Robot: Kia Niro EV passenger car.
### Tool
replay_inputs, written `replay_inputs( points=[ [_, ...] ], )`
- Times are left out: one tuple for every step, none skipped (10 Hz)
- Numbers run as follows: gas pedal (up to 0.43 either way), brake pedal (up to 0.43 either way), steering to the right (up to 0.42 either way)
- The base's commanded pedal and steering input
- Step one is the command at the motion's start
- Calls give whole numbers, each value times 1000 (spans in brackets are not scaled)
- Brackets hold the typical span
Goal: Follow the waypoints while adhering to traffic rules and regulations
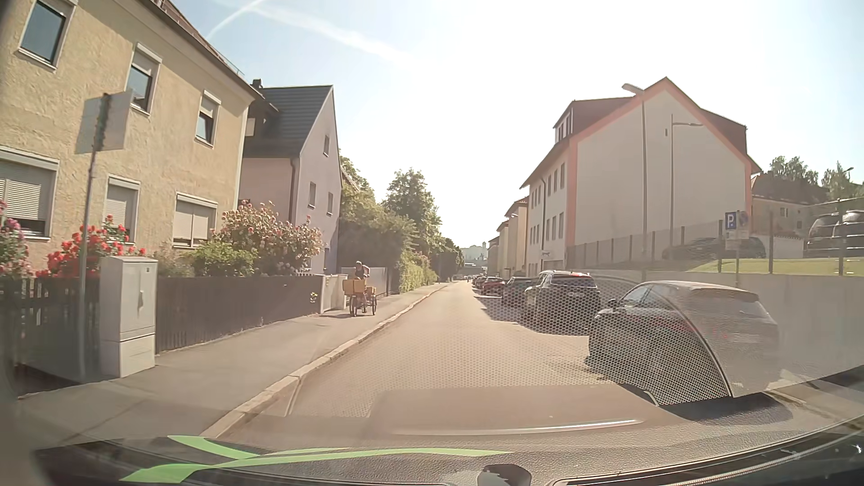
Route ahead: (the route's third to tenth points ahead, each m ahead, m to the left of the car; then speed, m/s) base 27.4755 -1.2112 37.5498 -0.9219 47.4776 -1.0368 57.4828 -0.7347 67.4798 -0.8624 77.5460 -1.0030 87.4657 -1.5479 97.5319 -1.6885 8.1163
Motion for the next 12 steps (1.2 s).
replay_inputs(
  points=[
    [110,0,-2],
    [79,0,4],
    [79,0,4],
    [79,0,3],
    [79,0,0],
    [79,0,0],
    [79,0,0],
    [79,0,0],
    [79,0,0],
    [79,0,0],
    [79,0,0],
    [79,0,2]
  ],
)
